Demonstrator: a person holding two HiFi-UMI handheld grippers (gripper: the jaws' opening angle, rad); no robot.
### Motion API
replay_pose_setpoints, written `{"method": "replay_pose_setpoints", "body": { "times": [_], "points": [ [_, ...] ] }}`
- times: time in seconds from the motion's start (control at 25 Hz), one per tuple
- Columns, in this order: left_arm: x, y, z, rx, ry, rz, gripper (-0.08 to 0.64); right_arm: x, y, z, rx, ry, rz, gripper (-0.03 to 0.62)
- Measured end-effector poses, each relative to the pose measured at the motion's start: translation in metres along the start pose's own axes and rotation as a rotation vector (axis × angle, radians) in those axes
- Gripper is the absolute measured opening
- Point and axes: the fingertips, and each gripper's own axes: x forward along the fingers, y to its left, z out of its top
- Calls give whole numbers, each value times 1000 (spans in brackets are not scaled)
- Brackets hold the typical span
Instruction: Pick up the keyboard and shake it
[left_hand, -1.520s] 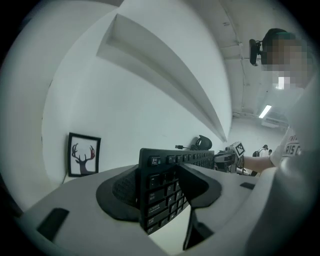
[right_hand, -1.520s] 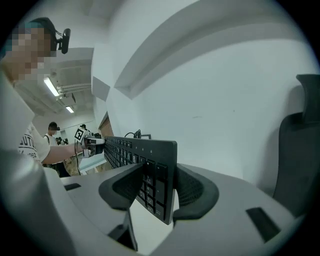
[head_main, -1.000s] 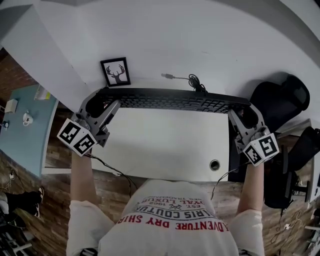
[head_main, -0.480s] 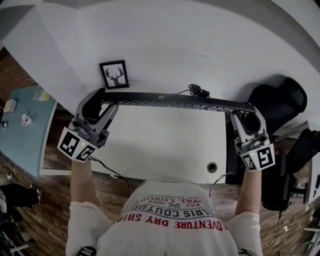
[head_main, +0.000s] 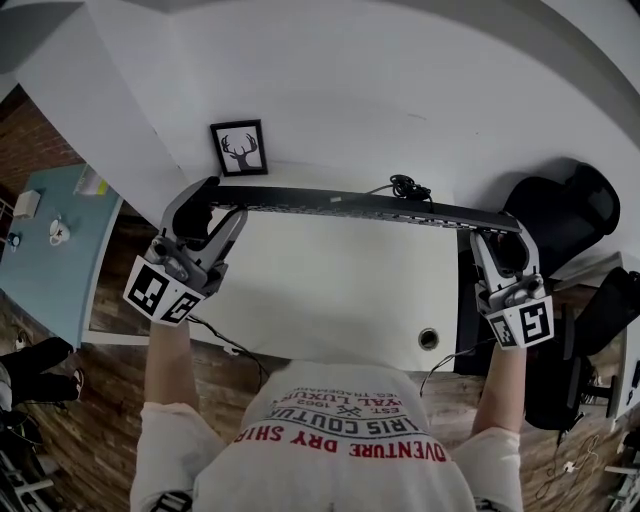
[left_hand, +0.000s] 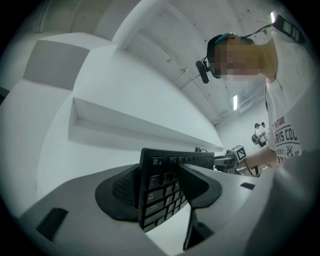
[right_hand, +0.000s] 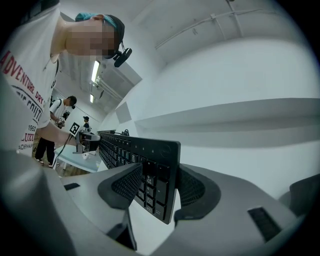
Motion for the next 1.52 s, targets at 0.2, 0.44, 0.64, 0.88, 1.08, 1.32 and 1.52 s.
{"method": "replay_pose_setpoints", "body": {
  "times": [0.2, 0.44, 0.64, 0.88, 1.08, 1.32, 1.52],
  "points": [
    [-9, 22, 3, -24, -22, 6, 239, 14, 17, 7, 9, 26, -5, 221],
    [-20, 49, 10, -50, -96, -15, 242, 20, 44, 33, -76, -25, -30, 221],
    [-26, 58, 5, -101, -136, -28, 252, 16, 65, 55, -139, -100, -73, 221],
    [-25, 59, -3, -138, -149, -47, 256, 5, 74, 52, -182, -108, -92, 221],
    [-24, 57, -7, -145, -140, -49, 258, 5, 70, 46, -174, -85, -100, 221],
    [1, 33, 5, -93, -140, 2, 264, 4, 23, 28, -127, -44, -73, 222],
    [7, 18, 15, -26, -151, 92, 267, 18, -7, 16, -91, -48, -10, 227]
  ]
}}
